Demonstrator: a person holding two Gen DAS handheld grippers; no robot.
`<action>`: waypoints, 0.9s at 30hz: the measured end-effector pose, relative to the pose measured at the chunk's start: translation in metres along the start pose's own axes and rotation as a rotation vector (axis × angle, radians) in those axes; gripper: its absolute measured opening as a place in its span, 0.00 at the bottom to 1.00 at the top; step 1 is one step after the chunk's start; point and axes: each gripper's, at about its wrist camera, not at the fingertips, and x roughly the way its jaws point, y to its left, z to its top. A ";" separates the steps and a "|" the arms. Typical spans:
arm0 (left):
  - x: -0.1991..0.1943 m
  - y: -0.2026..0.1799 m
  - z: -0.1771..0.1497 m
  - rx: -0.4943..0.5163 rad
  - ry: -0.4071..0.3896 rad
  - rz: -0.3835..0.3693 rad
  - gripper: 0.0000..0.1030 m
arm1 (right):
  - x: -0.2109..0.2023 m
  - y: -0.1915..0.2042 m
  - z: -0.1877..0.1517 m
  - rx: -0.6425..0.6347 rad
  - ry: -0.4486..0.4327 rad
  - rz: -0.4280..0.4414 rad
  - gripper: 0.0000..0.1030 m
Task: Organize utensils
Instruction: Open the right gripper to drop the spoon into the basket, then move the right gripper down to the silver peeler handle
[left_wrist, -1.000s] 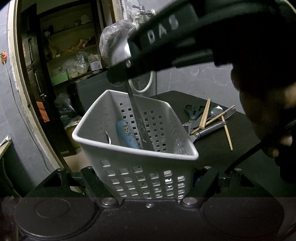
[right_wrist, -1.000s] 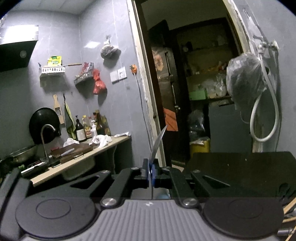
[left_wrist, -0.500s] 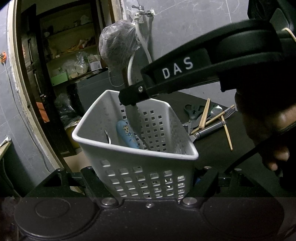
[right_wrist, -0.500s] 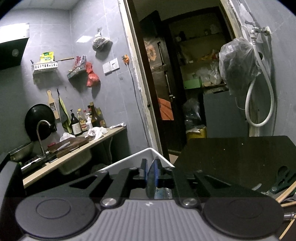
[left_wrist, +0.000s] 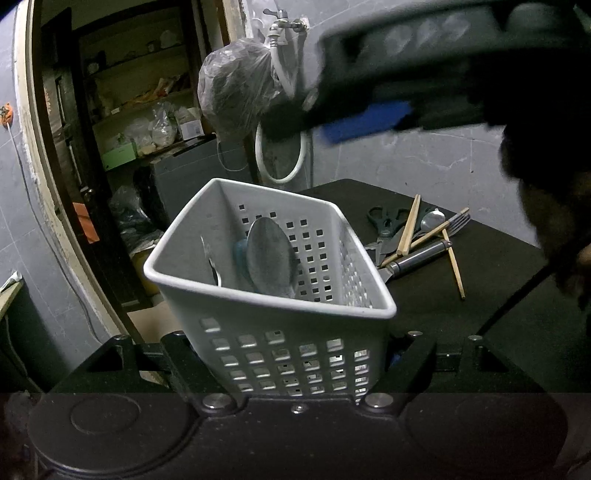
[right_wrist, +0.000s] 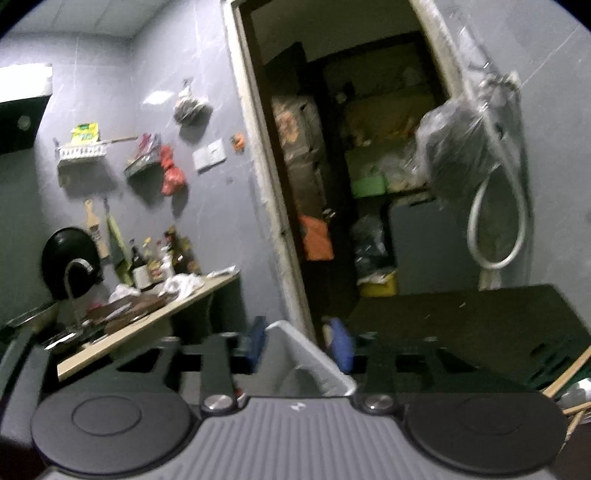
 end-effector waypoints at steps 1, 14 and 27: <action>0.000 0.000 0.000 -0.001 0.000 0.001 0.78 | -0.007 -0.004 0.003 0.004 -0.020 -0.020 0.57; 0.001 -0.005 0.001 -0.019 0.014 0.033 0.78 | -0.056 -0.081 -0.015 0.120 0.041 -0.360 0.99; 0.002 -0.011 0.007 -0.043 0.041 0.079 0.78 | -0.021 -0.171 -0.061 0.242 0.201 -0.492 0.99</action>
